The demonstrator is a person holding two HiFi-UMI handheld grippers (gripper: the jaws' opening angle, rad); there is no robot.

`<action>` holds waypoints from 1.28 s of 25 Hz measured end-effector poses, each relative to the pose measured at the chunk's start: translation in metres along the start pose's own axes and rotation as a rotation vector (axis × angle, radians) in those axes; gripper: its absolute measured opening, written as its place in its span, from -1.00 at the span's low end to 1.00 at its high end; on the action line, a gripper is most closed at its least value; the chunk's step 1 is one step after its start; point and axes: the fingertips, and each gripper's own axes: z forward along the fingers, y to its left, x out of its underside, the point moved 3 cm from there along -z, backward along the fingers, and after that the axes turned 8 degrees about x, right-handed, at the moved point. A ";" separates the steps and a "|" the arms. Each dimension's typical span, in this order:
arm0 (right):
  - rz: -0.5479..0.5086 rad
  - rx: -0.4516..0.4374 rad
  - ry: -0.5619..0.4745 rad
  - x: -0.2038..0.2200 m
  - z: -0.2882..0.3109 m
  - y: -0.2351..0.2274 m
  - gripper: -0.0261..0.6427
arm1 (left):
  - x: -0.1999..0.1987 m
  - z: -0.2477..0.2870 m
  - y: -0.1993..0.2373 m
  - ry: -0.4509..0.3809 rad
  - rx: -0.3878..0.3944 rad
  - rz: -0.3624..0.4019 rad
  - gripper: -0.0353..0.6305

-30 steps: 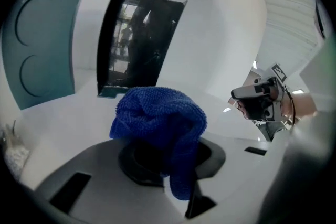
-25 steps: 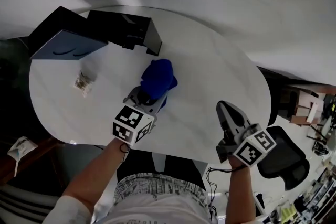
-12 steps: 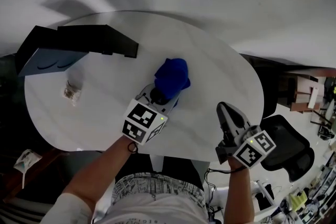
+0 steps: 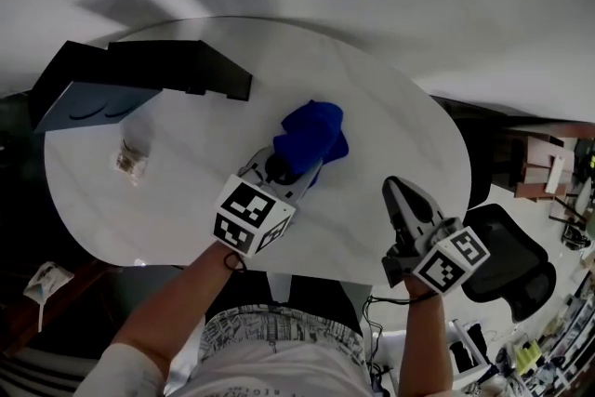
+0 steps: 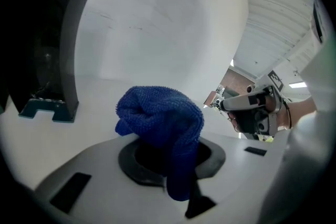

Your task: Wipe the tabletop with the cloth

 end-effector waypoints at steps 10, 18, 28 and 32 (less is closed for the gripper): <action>-0.082 -0.096 0.080 0.016 0.048 0.068 -0.90 | 0.006 -0.097 0.032 -0.113 -0.116 -0.059 -0.62; -0.160 -0.193 0.164 0.047 0.096 0.145 -0.90 | 0.033 -0.203 0.060 -0.185 -0.237 -0.118 -0.62; -0.224 -0.267 0.237 0.091 0.136 0.220 -0.90 | 0.075 -0.297 0.082 -0.228 -0.322 -0.170 -0.62; -0.242 -0.288 0.263 0.105 0.146 0.239 -0.90 | 0.096 -0.316 0.085 -0.226 -0.341 -0.193 -0.62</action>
